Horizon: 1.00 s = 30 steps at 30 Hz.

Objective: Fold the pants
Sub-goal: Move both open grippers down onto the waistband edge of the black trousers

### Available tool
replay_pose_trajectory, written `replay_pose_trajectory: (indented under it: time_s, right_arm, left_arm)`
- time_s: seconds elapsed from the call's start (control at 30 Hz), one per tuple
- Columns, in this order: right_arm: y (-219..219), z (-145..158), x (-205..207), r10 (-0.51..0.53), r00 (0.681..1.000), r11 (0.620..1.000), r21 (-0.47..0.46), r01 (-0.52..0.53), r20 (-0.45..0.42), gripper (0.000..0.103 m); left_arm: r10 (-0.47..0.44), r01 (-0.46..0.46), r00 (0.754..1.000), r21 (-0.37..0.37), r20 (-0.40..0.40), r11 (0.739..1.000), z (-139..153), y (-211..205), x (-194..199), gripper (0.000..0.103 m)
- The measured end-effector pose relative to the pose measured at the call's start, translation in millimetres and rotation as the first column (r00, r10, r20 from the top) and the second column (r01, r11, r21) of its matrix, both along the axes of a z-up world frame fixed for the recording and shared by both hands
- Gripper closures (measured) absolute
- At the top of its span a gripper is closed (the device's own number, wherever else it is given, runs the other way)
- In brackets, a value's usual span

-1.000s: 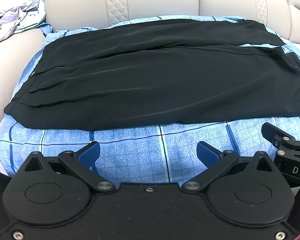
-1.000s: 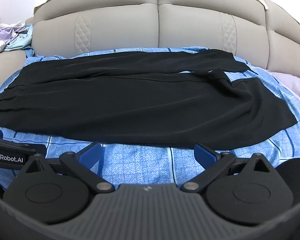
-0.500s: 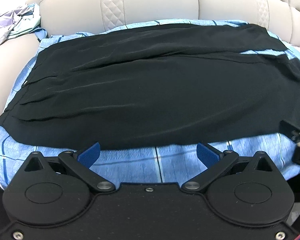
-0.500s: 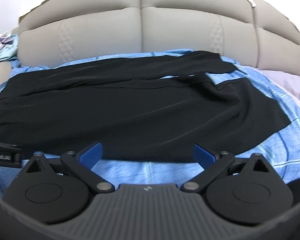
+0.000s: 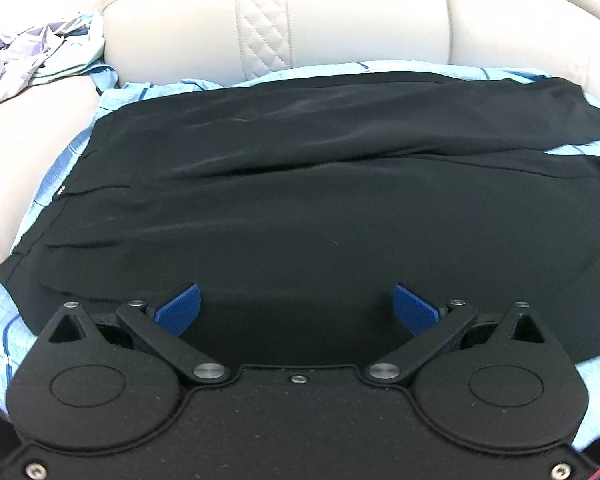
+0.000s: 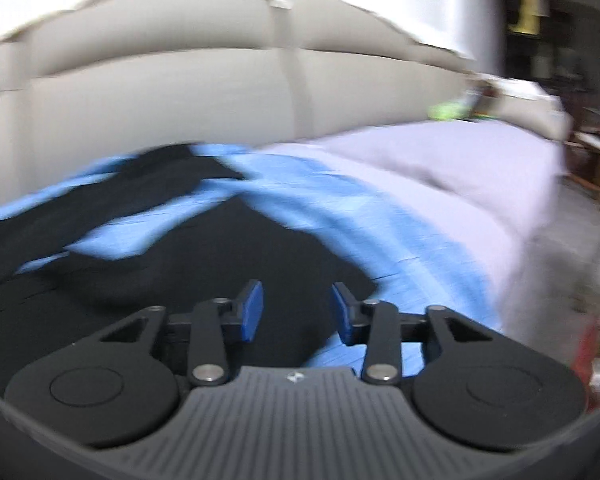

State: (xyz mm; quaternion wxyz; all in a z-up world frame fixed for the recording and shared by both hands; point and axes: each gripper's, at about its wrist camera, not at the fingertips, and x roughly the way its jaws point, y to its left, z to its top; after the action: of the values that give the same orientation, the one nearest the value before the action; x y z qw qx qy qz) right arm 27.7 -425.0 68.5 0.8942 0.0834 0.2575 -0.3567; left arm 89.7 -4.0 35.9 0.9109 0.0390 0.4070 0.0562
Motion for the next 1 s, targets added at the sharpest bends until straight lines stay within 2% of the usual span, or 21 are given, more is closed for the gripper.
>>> replay_pose_trajectory:
  time_s: [0.13,0.17,0.2,0.27,0.37,0.43,0.47,0.5,0.67,0.73,0.77,0.8,0.83,0.87,0.9,0.97,1.0]
  right_arm:
    - [-63,-18,15,-0.115,0.992,0.993,0.034,0.117,-0.061,0.061]
    - [-70,-23,18,-0.124,0.990,0.991,0.040,0.127,-0.069,0.048]
    - [-77,-27,20,-0.114,0.991,0.992,0.045,0.118,-0.076,0.037]
    - [-79,-32,21,-0.078,0.994,0.995,0.057,0.082,-0.080,0.028]
    - [-74,-37,19,0.026,0.999,0.991,0.133,-0.021,-0.042,0.028]
    - [-68,-37,19,0.056,0.998,0.989,0.142,-0.051,-0.032,0.042]
    - [-67,-37,18,0.054,0.998,0.990,0.134,-0.049,-0.029,0.064]
    - [-67,-36,17,0.027,0.999,0.992,0.122,-0.023,-0.030,0.096]
    - [-73,-29,-2,-0.169,0.986,0.982,0.091,0.167,0.010,0.096]
    - [-73,-30,-5,-0.208,0.978,0.975,0.080,0.208,-0.013,0.092]
    - [-74,-31,-5,-0.229,0.973,0.970,0.078,0.230,-0.027,0.083]
    - [-74,-31,-4,-0.262,0.964,0.963,0.054,0.265,-0.043,0.066]
    - [-72,-30,-3,-0.305,0.950,0.952,0.003,0.306,-0.065,0.063]
    - [-70,-27,-3,-0.358,0.930,0.933,-0.067,0.353,-0.080,0.053]
    - [-67,-22,-2,-0.392,0.917,0.917,-0.118,0.382,-0.071,0.057]
    - [-65,-6,-1,-0.323,0.946,0.941,-0.107,0.321,-0.003,0.053]
    - [-66,1,4,-0.248,0.968,0.965,-0.080,0.250,0.028,0.039]
  left_arm:
    - [0.021,-0.021,1.000,0.046,-0.005,0.999,-9,3,15,0.000]
    - [0.025,-0.024,1.000,0.055,-0.010,0.998,-11,3,18,0.000]
    - [0.027,-0.026,1.000,0.061,-0.014,0.998,-14,3,19,0.000]
    - [0.031,-0.031,1.000,0.055,-0.004,0.998,-16,3,21,0.000]
    - [0.043,-0.043,0.999,0.043,0.002,0.998,-18,4,22,0.000]
    - [0.054,-0.054,0.999,0.031,0.002,0.998,-18,6,25,0.000]
    - [0.059,-0.059,0.998,0.026,0.003,0.998,-18,7,25,0.000]
    - [0.063,-0.063,0.998,0.021,0.001,0.998,-18,8,26,0.000]
    - [0.062,-0.062,0.998,0.012,-0.001,0.998,-19,7,20,0.000]
    - [0.063,-0.063,0.998,0.009,0.001,0.998,-19,7,19,0.000]
    - [0.064,-0.064,0.998,0.009,0.002,0.998,-19,7,18,0.000]
    - [0.065,-0.065,0.998,0.009,0.002,0.998,-19,7,18,0.000]
    - [0.065,-0.065,0.998,0.009,0.000,0.998,-19,8,18,0.000]
    - [0.066,-0.066,0.998,0.008,-0.003,0.998,-19,8,18,0.000]
    - [0.065,-0.065,0.998,0.009,-0.005,0.998,-19,7,18,0.000]
    - [0.062,-0.062,0.998,0.013,-0.007,0.998,-18,7,18,0.000]
    - [0.060,-0.060,0.998,0.021,-0.007,0.998,-17,6,19,0.000]
